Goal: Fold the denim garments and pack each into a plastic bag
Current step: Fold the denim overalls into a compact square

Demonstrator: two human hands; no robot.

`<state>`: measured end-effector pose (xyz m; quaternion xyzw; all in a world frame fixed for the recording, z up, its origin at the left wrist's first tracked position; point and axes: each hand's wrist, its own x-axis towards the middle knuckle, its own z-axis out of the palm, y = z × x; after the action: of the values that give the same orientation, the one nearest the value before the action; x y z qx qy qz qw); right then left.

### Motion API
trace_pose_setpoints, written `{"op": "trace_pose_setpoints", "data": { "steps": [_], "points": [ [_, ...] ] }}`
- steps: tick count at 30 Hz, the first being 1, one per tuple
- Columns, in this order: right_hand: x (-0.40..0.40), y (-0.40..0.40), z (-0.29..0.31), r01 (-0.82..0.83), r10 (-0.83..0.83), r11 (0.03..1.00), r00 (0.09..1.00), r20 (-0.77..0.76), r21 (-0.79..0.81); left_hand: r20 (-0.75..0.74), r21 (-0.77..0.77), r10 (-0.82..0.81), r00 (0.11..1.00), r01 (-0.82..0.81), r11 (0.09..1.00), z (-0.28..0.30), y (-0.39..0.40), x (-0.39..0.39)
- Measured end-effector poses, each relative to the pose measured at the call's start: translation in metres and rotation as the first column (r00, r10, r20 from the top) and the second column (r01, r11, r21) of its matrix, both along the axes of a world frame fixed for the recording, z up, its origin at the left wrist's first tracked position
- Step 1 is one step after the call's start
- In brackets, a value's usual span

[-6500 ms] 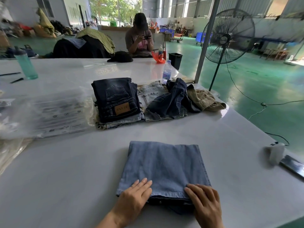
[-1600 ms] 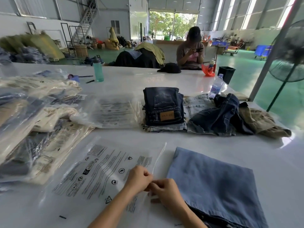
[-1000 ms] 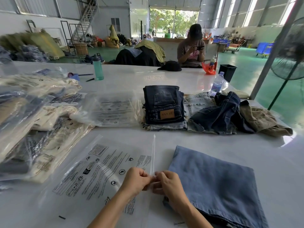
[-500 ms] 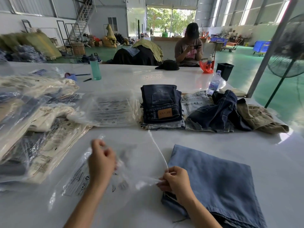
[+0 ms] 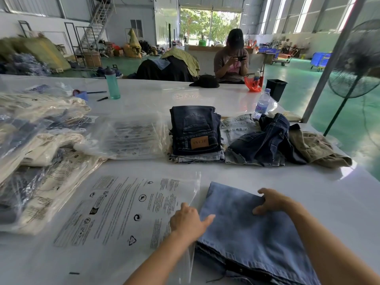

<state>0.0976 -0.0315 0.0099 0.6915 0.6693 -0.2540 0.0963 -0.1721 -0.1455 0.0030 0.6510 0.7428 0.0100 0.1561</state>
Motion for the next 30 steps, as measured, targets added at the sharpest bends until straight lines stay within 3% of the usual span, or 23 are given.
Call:
{"op": "trace_pose_setpoints", "data": {
  "steps": [4,8,11,14,16,18,20,21,23,25,28,30],
  "points": [
    [0.0,0.013,0.008,-0.107,0.118,0.99,0.985,0.124,-0.094,0.033,-0.096,0.089,0.995,-0.086,0.992,-0.012,0.025,0.01],
    [-0.004,0.01,0.007,-0.182,0.179,0.971,0.983,-0.031,-0.156,0.025,-0.171,0.142,0.99,-0.136,0.976,-0.022,0.031,0.014],
    [-0.005,-0.002,0.004,-0.273,0.274,0.962,0.961,-0.028,0.029,0.052,-0.175,0.153,0.987,-0.142,0.974,-0.022,0.031,0.015],
    [-0.016,-0.03,0.013,-0.37,0.337,0.894,0.927,0.167,0.25,0.076,-0.189,0.174,0.982,-0.157,0.969,-0.022,0.031,0.018],
    [-0.024,-0.057,0.014,-0.525,0.381,0.692,0.849,0.367,0.495,0.133,-0.18,0.235,0.963,-0.21,0.961,-0.023,0.03,0.019],
    [-0.033,-0.091,0.009,-0.585,0.402,0.428,0.806,0.434,0.689,0.33,-0.198,0.371,0.868,-0.32,0.926,-0.03,0.024,0.017],
    [-0.043,-0.125,0.003,-0.599,0.417,0.222,0.771,0.481,0.769,0.474,-0.216,0.451,0.756,-0.397,0.892,-0.036,0.02,0.013],
    [-0.047,-0.138,0.0,-0.605,0.405,0.171,0.763,0.505,0.778,0.487,-0.21,0.449,0.749,-0.398,0.893,-0.037,0.02,0.013],
    [-0.052,-0.156,-0.002,-0.577,0.371,0.215,0.794,0.481,0.788,0.448,-0.206,0.436,0.781,-0.385,0.9,-0.037,0.022,0.014],
    [-0.054,-0.169,0.001,-0.506,0.35,0.39,0.854,0.384,0.769,0.29,-0.218,0.413,0.863,-0.361,0.907,-0.031,0.026,0.015],
    [-0.054,-0.19,0.0,-0.505,0.351,0.634,0.863,0.364,0.585,0.123,-0.081,0.173,0.977,-0.164,0.983,-0.031,0.019,0.01],
    [-0.05,-0.199,-0.004,-0.55,0.387,0.704,0.828,0.406,0.45,0.039,-0.09,0.054,0.998,-0.05,0.995,-0.037,0.016,0.002]
  ]
}}
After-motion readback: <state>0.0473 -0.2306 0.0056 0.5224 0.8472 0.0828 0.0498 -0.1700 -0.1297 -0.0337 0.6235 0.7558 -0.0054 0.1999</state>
